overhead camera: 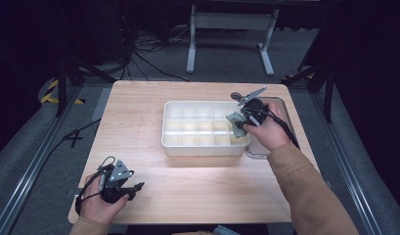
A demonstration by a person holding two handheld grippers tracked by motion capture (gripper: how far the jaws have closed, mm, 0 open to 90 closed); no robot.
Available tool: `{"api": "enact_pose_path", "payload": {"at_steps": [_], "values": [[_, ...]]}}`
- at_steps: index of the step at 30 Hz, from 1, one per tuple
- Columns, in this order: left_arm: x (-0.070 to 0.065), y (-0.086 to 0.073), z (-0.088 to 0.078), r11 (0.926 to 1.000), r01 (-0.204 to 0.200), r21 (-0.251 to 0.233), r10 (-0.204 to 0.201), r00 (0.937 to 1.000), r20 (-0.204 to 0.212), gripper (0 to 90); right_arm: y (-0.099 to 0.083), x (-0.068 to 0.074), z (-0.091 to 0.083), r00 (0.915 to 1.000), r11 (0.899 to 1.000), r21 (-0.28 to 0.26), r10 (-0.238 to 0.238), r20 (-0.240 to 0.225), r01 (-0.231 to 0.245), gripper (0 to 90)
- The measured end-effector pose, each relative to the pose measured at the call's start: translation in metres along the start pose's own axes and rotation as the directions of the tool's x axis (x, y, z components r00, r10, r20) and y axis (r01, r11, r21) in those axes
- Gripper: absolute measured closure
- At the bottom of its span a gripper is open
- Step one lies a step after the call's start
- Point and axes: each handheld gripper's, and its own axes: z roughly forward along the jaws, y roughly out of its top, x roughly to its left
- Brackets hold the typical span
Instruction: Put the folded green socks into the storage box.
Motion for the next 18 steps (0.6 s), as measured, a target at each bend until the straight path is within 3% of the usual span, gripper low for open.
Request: {"api": "enact_pose_path", "payload": {"at_steps": [7, 12, 18], "values": [[0.001, -0.006, -0.005, 0.9999, 0.013, -0.001, -0.013, 0.9999, -0.008, 45.9, 0.009, -0.004, 0.006, 0.9959, 0.995, 0.047, -0.086, -0.028, 0.087, 67.2], [0.002, -0.010, -0.008, 0.9995, 0.030, 0.002, -0.030, 0.9995, -0.009, 45.8, 0.014, -0.004, 0.012, 0.9806, 0.977, 0.084, -0.193, -0.032, 0.195, 67.2], [0.003, -0.011, -0.008, 0.9998, 0.018, 0.009, -0.018, 0.9998, -0.010, 46.3, 0.013, -0.001, 0.023, 0.9700, 0.960, 0.140, -0.233, -0.070, 0.241, 67.2]]}}
